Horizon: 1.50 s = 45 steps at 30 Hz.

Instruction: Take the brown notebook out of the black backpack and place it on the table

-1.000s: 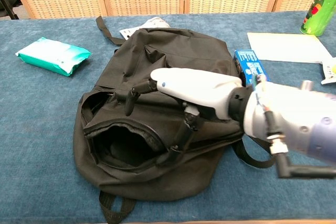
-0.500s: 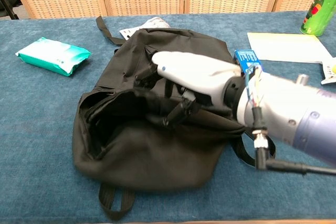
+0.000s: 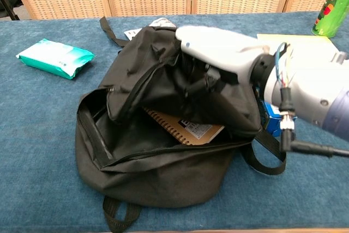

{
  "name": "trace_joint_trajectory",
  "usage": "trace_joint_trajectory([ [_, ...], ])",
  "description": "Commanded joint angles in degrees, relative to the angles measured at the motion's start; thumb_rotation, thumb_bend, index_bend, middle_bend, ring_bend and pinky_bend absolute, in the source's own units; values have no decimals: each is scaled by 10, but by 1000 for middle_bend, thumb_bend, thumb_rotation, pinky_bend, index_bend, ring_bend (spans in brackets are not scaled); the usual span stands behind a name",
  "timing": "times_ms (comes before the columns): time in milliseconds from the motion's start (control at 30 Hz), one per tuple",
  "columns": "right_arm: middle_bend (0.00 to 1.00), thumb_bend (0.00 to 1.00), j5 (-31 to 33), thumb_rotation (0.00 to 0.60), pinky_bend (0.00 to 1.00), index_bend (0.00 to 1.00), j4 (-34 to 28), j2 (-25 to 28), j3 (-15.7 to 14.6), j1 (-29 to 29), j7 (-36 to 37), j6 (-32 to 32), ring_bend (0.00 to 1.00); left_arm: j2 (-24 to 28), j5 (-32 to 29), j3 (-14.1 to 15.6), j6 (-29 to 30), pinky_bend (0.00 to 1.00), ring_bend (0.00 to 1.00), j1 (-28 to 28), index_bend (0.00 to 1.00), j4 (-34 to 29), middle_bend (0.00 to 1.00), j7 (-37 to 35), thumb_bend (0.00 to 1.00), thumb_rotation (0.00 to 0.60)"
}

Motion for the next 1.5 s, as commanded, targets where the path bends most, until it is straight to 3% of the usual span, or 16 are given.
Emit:
trace_joint_trajectory([
  [33,647,827,-28,600,595,674,22,-5,5,0,13,20,532,-2,4,2,-3,0,0,-2,0,0,0,5,0,600],
  [367,655,827,-40,600,595,678,63,-3,37,17,63,15,538,-39,100,25,-13,0,0,-38,0,32,0,17,7,600],
  [567,657,827,23,600,595,679,108,-12,75,55,35,-25,539,-83,164,38,-35,4,0,-80,20,66,0,23,27,600],
  [933,659,827,105,600,595,680,130,-24,124,86,-4,-11,541,-129,222,36,-9,95,0,-127,168,94,0,-3,57,600],
  [1233,661,827,157,600,595,680,132,-33,131,101,-25,0,541,-154,262,46,-3,150,43,-165,232,99,0,-28,240,600],
  [1500,664,827,176,600,595,682,128,-36,130,108,-22,5,543,-195,280,52,-17,194,93,-196,286,103,24,-27,252,600],
])
